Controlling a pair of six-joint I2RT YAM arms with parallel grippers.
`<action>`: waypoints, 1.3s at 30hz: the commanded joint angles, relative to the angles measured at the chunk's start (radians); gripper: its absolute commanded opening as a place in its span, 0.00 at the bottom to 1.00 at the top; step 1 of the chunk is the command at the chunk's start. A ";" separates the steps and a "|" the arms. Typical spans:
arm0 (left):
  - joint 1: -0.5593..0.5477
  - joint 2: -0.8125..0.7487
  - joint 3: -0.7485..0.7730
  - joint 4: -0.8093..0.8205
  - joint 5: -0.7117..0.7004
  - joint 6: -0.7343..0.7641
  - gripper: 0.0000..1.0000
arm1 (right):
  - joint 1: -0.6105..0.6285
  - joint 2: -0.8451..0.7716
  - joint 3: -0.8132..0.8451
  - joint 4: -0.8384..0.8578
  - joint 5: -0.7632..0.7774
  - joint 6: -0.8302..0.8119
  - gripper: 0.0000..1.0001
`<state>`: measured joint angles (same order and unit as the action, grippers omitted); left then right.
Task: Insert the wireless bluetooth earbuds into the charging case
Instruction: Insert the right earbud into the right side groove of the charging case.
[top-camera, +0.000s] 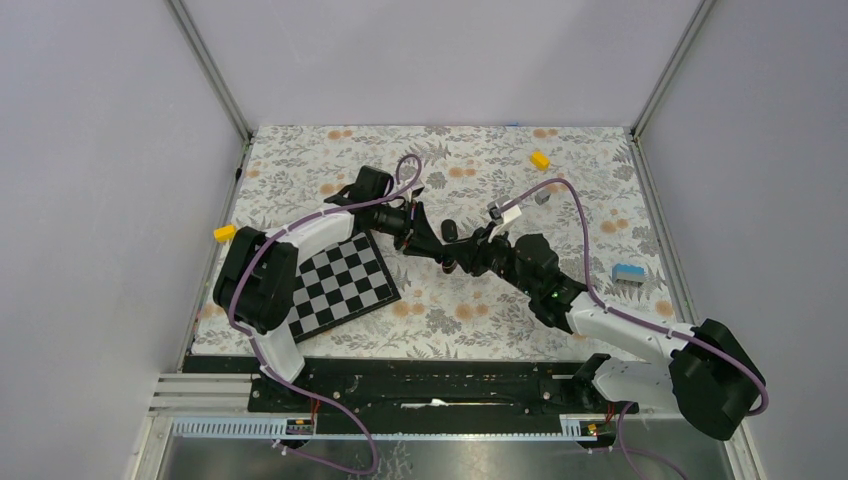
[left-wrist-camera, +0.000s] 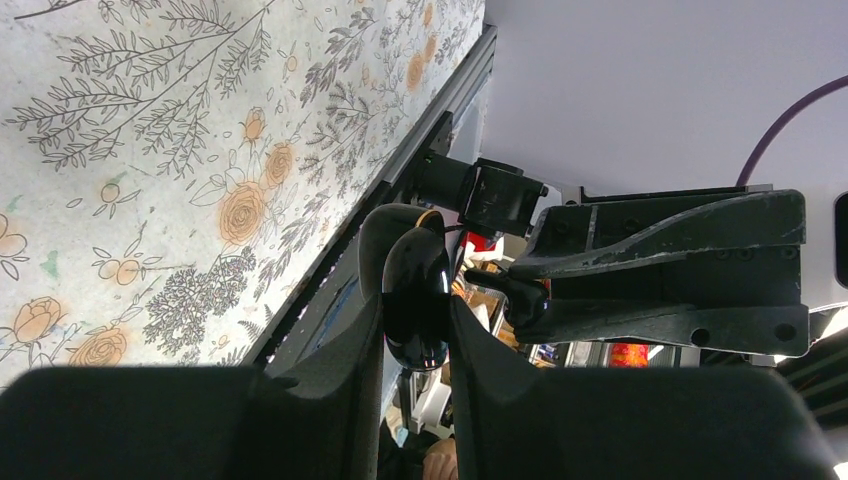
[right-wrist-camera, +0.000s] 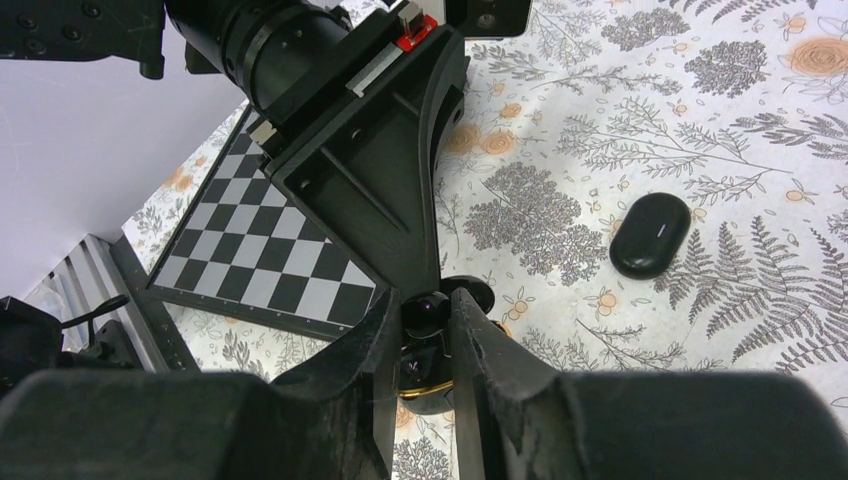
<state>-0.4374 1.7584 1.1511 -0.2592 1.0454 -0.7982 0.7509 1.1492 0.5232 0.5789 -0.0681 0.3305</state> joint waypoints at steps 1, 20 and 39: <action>0.005 -0.025 -0.010 0.046 0.057 0.000 0.00 | 0.009 0.011 0.000 0.087 0.042 0.002 0.22; 0.011 -0.004 -0.006 0.054 0.155 -0.025 0.00 | 0.009 0.015 -0.030 0.120 0.013 0.006 0.22; 0.012 -0.027 -0.019 0.083 0.173 -0.063 0.00 | 0.009 0.025 -0.052 0.151 0.024 0.009 0.22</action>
<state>-0.4324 1.7588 1.1343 -0.2298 1.1675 -0.8425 0.7521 1.1721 0.4816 0.6903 -0.0463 0.3382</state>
